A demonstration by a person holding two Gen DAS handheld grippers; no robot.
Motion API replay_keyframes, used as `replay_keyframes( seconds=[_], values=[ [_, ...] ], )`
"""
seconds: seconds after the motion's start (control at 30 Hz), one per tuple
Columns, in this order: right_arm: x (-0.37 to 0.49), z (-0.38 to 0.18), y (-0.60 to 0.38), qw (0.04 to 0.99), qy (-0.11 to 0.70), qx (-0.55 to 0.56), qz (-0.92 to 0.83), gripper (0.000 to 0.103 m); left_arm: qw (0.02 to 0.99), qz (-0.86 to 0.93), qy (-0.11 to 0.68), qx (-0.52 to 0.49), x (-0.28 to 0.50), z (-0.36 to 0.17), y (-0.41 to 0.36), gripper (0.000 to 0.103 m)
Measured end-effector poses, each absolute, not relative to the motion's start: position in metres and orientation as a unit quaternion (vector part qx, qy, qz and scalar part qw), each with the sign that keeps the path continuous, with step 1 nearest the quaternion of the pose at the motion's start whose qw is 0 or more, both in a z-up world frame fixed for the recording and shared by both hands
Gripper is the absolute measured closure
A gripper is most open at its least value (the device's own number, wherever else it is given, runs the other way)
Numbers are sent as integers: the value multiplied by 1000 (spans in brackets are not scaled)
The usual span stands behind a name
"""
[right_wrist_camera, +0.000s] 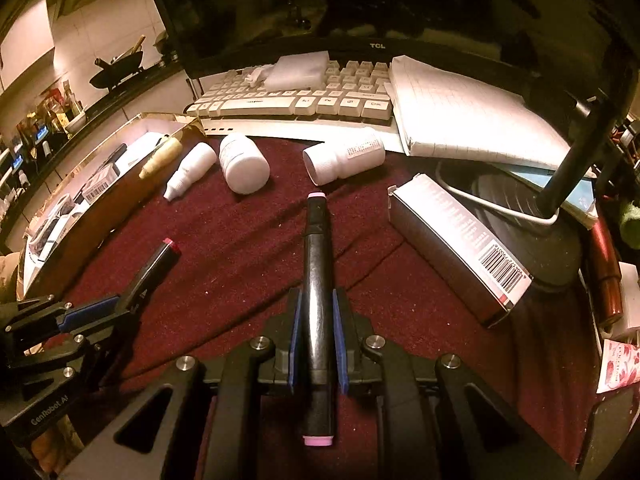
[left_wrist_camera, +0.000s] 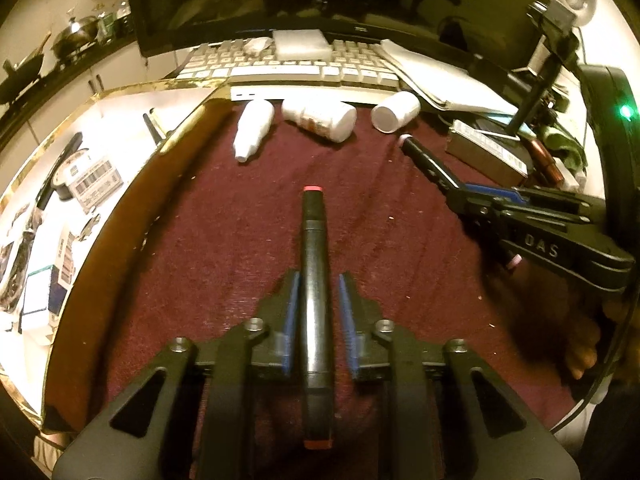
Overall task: Organize objects
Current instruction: 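Carry both black markers over the tray with both tools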
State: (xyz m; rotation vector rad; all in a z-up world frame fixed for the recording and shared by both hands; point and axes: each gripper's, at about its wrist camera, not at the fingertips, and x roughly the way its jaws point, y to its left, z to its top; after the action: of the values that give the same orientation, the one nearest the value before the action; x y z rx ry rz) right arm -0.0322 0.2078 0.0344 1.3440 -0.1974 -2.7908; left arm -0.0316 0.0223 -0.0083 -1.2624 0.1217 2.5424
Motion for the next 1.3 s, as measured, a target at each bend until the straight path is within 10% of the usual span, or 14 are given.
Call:
replay_keyframes(
  seconds=[0.73,0.93,1.3],
  values=[
    [-33,36,209,21,-71,431,-899,90,151,894,32,-420,-24,-10,22,64],
    [-29,35,214,31,-107,426,-898,90,142,891,22,-430,-27,-9,14,89],
    [-14,35,215,60,-160,417,-893,90,128,890,-24,-436,-17,-2,-11,89]
  ],
)
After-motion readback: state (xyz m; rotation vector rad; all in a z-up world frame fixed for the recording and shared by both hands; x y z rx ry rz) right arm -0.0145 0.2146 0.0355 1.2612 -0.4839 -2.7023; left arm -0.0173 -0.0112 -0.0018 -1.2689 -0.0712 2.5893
